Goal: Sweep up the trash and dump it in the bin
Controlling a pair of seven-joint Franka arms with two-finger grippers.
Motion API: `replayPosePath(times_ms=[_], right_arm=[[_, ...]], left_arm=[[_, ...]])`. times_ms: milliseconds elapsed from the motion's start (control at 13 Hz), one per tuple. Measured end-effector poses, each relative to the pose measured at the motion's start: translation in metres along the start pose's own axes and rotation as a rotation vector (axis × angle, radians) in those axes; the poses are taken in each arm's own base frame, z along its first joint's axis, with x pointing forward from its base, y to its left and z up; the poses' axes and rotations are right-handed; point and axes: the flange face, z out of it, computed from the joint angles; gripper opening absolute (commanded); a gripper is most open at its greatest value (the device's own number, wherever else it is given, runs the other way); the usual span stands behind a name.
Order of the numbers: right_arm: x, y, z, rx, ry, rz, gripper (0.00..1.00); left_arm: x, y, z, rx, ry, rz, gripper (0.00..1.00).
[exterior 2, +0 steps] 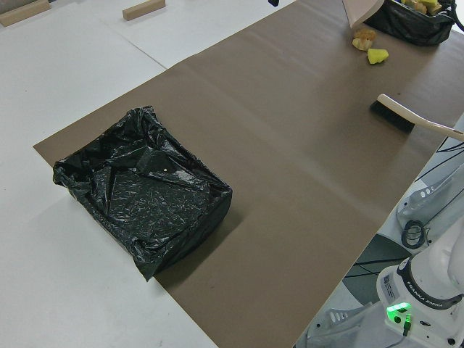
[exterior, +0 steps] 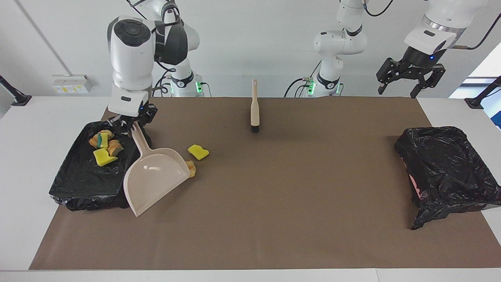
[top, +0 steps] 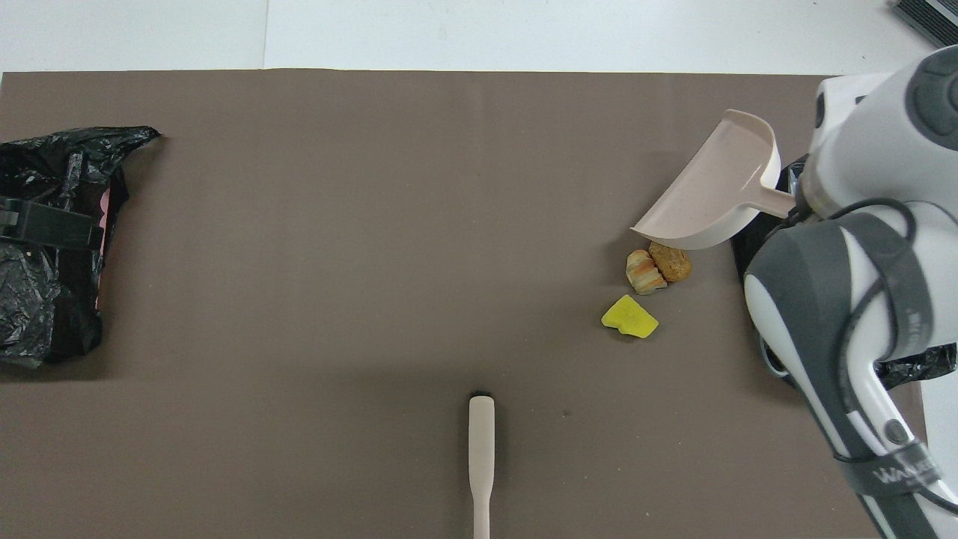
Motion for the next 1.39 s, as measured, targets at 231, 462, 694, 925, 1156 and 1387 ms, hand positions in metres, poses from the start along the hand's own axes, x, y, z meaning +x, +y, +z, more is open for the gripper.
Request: replayPosePath(times_ms=[231, 462, 694, 925, 1156, 1387], right_arm=[[0.051, -0.045, 0.028, 0.094, 0.047, 0.219, 0.00], [0.095, -0.105, 0.038, 0.122, 0.059, 0.387, 0.00], [0.122, -0.159, 0.019, 0.189, 0.134, 0.435, 0.00], [0.133, -0.200, -0.007, 0.198, 0.162, 0.446, 0.00], [0.134, -0.184, -0.021, 0.274, 0.209, 0.505, 0.00], [0.142, -0.182, -0.028, 0.487, 0.278, 0.595, 0.00]], left_arm=[[-0.004, 0.002, -0.005, 0.000, -0.004, 0.002, 1.00], [-0.006, 0.002, -0.005, -0.001, -0.009, 0.002, 1.00], [-0.007, 0.002, -0.005, -0.001, -0.017, 0.002, 1.00], [-0.007, 0.002, -0.005, -0.001, -0.018, 0.002, 1.00], [-0.007, 0.002, -0.005, -0.001, -0.018, 0.001, 1.00], [-0.007, 0.002, -0.005, -0.001, -0.018, 0.001, 1.00]])
